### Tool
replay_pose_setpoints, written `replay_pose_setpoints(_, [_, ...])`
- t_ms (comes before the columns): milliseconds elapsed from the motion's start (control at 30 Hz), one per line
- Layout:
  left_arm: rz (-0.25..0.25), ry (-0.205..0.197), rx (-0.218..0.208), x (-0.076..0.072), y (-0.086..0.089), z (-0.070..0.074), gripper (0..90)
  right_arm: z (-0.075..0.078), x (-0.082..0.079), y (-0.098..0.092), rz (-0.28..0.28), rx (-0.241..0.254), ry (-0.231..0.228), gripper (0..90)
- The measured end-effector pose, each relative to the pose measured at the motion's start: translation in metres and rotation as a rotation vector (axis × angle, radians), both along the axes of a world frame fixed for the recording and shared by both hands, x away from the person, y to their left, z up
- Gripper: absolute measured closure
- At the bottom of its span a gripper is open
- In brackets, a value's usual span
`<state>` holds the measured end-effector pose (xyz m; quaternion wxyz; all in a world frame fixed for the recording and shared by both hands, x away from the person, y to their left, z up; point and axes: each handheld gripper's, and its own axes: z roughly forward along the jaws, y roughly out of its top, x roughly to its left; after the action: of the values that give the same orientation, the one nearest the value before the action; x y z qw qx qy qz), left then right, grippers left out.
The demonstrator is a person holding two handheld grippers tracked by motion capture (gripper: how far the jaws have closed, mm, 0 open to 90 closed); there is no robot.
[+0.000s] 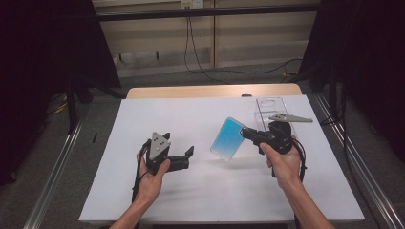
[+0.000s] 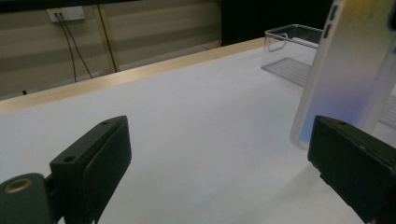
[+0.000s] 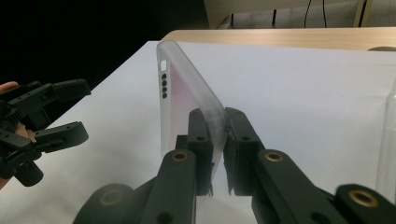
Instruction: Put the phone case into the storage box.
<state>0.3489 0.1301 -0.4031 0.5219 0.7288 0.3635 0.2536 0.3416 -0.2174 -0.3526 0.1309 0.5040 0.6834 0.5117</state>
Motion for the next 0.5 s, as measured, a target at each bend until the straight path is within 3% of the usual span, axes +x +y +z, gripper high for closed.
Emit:
replay_pose_setpoints(133, [-0.007,0.002,-0.04,0.0,0.008,-0.006,6.1,0.001,-0.001,-0.002,-0.002,-0.012,-0.028,82.4])
replay_pose_setpoints(200, [-0.016,0.022,-0.029,-0.001,0.011,-0.009,5.1,0.002,-0.001,-0.003,-0.005,-0.015,-0.031,82.4])
replay_pose_setpoints(300, [-0.033,0.027,-0.045,-0.007,0.018,-0.014,3.8,0.004,-0.001,-0.007,-0.014,-0.011,-0.033,82.4])
replay_pose_setpoints(400, [-0.056,-0.004,-0.017,-0.012,0.029,-0.019,3.0,0.005,-0.001,-0.01,-0.022,-0.016,-0.046,82.4])
replay_pose_setpoints(500, [-0.011,0.005,-0.056,-0.012,0.041,-0.02,3.0,0.006,-0.001,-0.012,-0.026,-0.022,-0.063,82.4])
